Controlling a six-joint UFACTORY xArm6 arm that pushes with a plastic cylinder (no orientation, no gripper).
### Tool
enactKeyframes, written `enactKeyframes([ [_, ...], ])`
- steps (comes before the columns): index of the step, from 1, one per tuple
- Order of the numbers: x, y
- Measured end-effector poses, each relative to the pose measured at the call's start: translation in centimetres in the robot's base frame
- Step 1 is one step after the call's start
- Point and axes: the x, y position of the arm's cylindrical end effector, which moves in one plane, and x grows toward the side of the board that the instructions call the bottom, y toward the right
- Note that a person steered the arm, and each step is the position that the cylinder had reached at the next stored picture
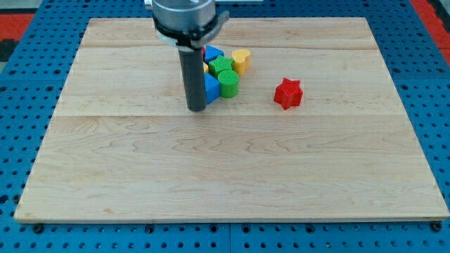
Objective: Place the red star right to the green circle
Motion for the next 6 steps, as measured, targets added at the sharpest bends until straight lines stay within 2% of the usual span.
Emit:
enactKeyframes([
  [1,2.3,8.0],
  [2,-1.0,16.9],
  [3,-4.7,13.8],
  [4,-5.1,10.7],
  [5,-5.5,17.2],
  [6,-8.8,20.7],
])
